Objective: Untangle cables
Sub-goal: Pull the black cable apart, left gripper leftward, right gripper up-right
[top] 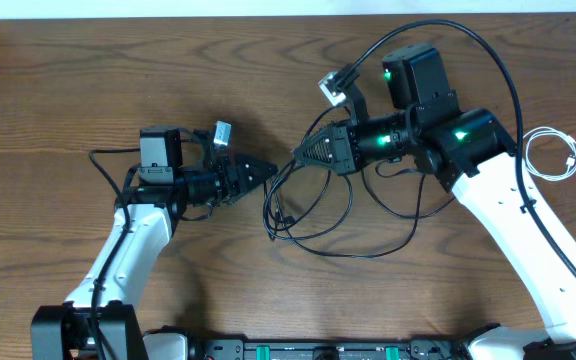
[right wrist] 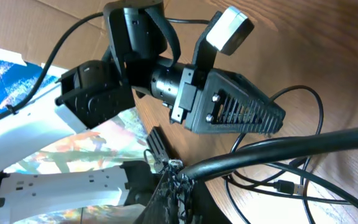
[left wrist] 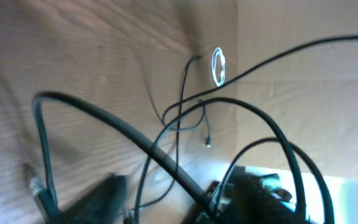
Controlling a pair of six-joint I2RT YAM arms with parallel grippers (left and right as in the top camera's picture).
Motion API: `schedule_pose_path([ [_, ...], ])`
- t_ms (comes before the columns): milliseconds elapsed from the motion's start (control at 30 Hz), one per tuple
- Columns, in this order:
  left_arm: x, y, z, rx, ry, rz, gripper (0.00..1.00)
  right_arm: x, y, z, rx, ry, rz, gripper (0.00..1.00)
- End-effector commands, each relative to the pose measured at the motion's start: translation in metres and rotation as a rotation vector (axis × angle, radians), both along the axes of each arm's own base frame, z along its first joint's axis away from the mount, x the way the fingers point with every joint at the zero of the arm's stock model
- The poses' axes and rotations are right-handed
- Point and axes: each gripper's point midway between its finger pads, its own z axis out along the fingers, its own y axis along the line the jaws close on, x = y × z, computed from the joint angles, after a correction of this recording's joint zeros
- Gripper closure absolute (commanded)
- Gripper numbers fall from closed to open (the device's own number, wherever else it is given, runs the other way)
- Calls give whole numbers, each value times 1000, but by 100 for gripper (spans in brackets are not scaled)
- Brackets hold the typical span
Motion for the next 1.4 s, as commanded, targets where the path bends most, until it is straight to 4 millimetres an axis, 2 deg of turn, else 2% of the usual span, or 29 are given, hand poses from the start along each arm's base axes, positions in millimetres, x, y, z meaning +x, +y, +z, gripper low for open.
schedule_pose_path([
  [0, -1, -2, 1, -12, -2, -14, 81, -8, 0, 10, 24, -37, 36, 99],
  [33, -1, -1, 0, -6, 2, -9, 92, -6, -1, 9, 22, -36, 30, 99],
  [133, -1, 4, -11, 41, 40, 27, 92, 1, -7, 6, 3, -40, -4, 99],
  [300, -10, 30, -50, 220, 205, 146, 93, 17, -29, -7, -66, -11, -99, 99],
  [367, -14, 43, -59, 259, 257, 187, 93, 23, -42, -13, -95, 14, -144, 99],
  [467, -16, 60, -62, 257, 293, 231, 93, 30, -61, -18, -116, 43, -191, 99],
  [633, -15, 105, -65, 228, 370, 381, 92, 39, -98, -28, -153, 84, -260, 99],
  [967, -31, 201, -70, 143, 493, 718, 93, 55, -151, -34, -167, 132, -398, 99],
  [1067, -38, 224, -70, 121, 507, 804, 93, 59, -161, -31, -144, 138, -425, 99],
  [1167, -45, 243, -71, 106, 519, 873, 93, 59, -161, -14, -41, 95, -374, 99],
  [1233, -50, 250, -72, 93, 536, 905, 93, 58, -163, 0, 39, 73, -349, 99],
  [1367, -55, 258, -73, 82, 544, 938, 93, 63, -183, 19, 121, 31, -380, 99],
])
